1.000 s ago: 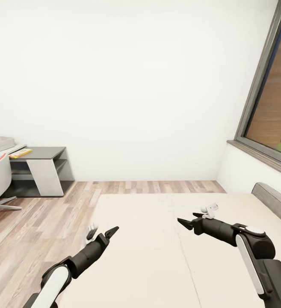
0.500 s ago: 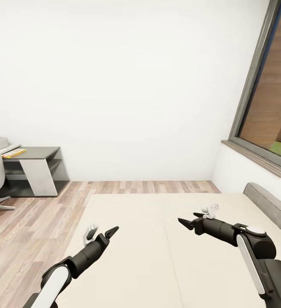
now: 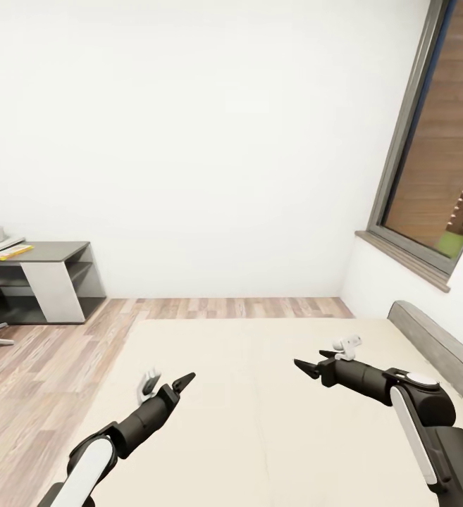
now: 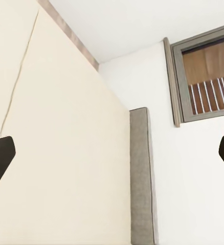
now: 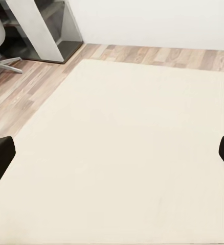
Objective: Put all the toys in the child's room - the three board games (two on the bed and one on the table), the two jigsaw puzzles on the table, and the tennis ball on the table - inside the toy box on the table in the child's room.
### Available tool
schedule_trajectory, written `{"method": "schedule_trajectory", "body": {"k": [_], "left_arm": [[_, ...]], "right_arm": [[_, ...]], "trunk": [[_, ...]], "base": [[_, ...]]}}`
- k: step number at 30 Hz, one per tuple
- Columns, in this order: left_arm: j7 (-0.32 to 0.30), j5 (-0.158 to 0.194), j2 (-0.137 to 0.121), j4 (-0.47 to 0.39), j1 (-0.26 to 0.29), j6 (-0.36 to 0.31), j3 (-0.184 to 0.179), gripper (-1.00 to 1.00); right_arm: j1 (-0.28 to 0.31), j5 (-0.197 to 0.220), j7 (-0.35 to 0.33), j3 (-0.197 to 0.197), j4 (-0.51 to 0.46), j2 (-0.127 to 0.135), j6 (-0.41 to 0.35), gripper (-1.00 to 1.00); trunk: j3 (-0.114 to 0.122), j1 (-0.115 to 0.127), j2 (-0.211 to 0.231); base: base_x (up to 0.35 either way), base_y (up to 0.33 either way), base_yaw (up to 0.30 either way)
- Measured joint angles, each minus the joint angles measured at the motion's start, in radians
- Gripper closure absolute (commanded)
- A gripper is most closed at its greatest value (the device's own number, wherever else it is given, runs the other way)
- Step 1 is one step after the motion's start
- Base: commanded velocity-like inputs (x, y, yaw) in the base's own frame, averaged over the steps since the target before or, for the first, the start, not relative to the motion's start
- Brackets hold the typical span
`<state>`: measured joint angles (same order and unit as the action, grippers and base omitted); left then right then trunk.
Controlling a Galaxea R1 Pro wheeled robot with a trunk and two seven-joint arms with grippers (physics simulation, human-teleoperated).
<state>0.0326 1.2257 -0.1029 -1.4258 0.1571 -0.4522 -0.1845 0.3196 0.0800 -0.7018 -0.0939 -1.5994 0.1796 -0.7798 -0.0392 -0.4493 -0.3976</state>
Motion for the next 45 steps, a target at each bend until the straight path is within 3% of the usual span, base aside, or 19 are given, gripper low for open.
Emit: {"method": "schedule_trajectory", "body": {"k": [14, 21, 27, 36, 45], "left_arm": [[0.002, 0.017, -0.002, -0.001, -0.001, -0.005, 0.022, -1.00], [0.008, 0.082, -0.005, -0.006, -0.003, -0.012, 0.063, -1.00], [0.016, 0.110, -0.016, 0.014, -0.003, -0.016, 0.076, -1.00], [0.035, 0.125, -0.048, 0.060, 0.002, -0.023, 0.089, -1.00], [0.042, 0.125, -0.054, 0.106, 0.017, -0.039, 0.092, -1.00]], "right_arm": [[0.000, -0.002, -0.002, 0.004, 0.000, -0.002, -0.007, -1.00], [-0.001, -0.001, -0.004, 0.009, -0.002, 0.000, -0.067, -1.00], [-0.002, -0.001, -0.005, 0.013, -0.002, 0.002, -0.144, -1.00], [-0.009, -0.002, -0.007, 0.016, 0.007, 0.003, -0.184, -1.00], [-0.015, -0.002, -0.007, 0.020, 0.011, -0.004, -0.191, -1.00]], "trunk": [[0.000, 0.000, 0.000], [0.000, 0.000, 0.000], [0.000, 0.000, 0.000], [0.000, 0.000, 0.000], [0.000, 0.000, 0.000]], "base": [[0.000, -0.117, 0.000], [0.000, -0.022, 0.000], [0.000, -0.008, 0.000], [0.000, -0.002, 0.000], [0.000, 0.000, 0.000]]}}
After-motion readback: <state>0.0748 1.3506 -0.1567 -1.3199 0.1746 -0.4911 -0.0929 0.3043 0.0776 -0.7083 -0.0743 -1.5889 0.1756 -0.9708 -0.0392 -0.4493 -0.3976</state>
